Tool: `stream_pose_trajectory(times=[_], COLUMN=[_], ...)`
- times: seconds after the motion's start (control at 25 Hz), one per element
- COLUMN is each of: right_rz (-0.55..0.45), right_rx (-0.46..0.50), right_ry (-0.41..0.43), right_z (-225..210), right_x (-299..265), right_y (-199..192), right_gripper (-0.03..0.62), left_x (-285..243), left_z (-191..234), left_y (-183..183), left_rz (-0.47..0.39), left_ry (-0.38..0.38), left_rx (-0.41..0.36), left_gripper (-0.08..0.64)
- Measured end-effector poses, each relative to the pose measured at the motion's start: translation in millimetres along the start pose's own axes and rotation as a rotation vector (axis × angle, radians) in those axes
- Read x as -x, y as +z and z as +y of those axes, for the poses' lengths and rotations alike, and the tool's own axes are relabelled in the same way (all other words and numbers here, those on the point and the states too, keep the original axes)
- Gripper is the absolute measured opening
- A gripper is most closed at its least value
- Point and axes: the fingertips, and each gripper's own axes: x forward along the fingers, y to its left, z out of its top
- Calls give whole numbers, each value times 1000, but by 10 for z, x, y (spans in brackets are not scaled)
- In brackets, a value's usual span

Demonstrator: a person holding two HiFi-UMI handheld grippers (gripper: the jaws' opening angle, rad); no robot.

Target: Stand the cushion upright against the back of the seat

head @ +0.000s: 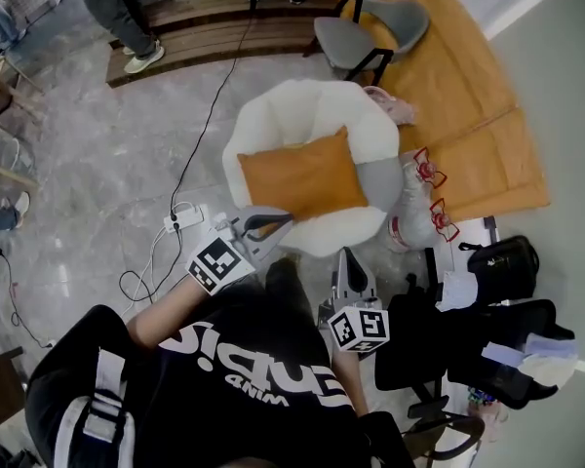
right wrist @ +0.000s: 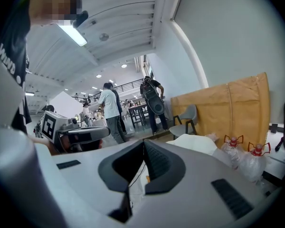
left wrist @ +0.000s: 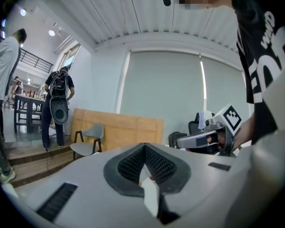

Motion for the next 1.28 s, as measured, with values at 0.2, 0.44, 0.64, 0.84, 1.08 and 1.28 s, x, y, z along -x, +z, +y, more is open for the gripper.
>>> stream_pose_trajectory(times=[0.2,0.44,0.64,0.84,1.08,1.28], right_rz=[-10,3,16,25,53,44], right_rx=[-2,-13,-30,-39,-44,-41], right_ry=[12,26,28,35,65,62], right_z=[-224,-565,-982,-1453,-1618,-1587], right_x=[-159,-365,-557,-794,-1105,-1397], right_y=[131,209,301,378,371,429], right_gripper=[21,20,20,20,20,20], left_x=[-238,-599,-1039,-1511,-1709,-1768], left_z=[115,296,454,598,849,1057], left_y=[62,106,132,172,100,41], left_rz=[11,24,45,74,113,141], left_ry=[14,41,49,51,105,96], left_rx=[-4,4,9,-20,-4,5], left_gripper=[8,8,8,8,8,8])
